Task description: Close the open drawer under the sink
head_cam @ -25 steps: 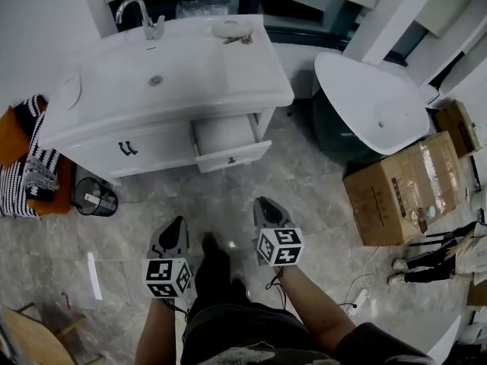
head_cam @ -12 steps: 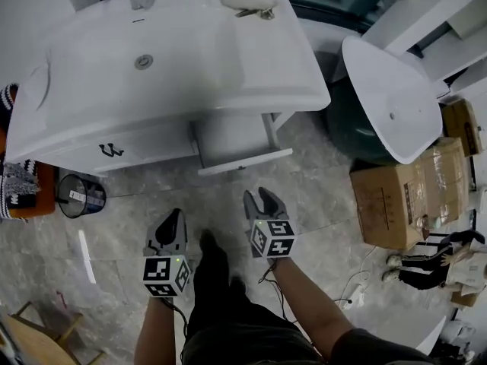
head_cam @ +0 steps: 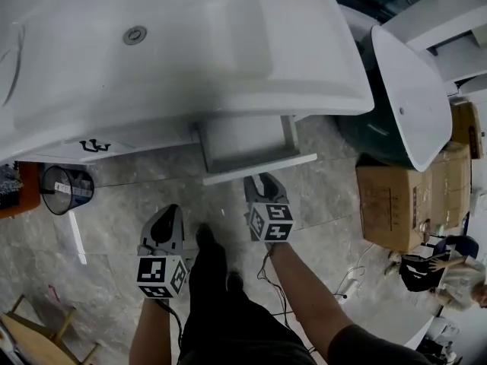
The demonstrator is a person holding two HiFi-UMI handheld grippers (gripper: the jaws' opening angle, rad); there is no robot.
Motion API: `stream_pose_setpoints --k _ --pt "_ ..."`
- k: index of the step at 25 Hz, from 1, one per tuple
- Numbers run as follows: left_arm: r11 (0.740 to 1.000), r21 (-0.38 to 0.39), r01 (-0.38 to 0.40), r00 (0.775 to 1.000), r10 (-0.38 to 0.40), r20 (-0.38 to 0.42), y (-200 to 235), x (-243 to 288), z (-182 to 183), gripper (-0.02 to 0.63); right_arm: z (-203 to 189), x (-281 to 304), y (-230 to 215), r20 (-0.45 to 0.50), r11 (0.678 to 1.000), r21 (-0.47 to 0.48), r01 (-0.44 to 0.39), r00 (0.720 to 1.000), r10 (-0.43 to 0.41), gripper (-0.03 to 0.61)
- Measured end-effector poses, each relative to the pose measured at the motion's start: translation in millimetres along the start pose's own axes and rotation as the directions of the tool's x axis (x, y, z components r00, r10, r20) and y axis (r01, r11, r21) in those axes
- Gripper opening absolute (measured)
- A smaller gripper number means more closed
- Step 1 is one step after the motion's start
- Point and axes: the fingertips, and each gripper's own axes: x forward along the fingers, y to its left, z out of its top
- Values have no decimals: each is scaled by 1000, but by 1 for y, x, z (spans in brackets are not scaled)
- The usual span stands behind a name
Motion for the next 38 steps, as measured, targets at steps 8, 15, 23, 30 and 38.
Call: stream_pose_setpoints --k 8,15,23,30,38 --pt "1000 -6 16 1000 -16 -26 15 13 -12 17 6 15 1 21 1000 -8 -9 1000 9 149" --pt "999 6 39 998 -38 -42 15 18 -14 16 6 16 2 15 1000 9 7 1000 -7 149" --pt "998 10 54 998 -54 -40 14 18 -9 17 19 26 8 30 1000 31 -1 1000 0 149" --pt "999 -3 42 998 -42 -35 20 15 -5 17 83 89 7 59 1000 25 5 998 -7 149" --pt "1000 -18 17 1000 -17 -25 42 23 2 17 102 110 5 86 999 50 8 996 -13 147"
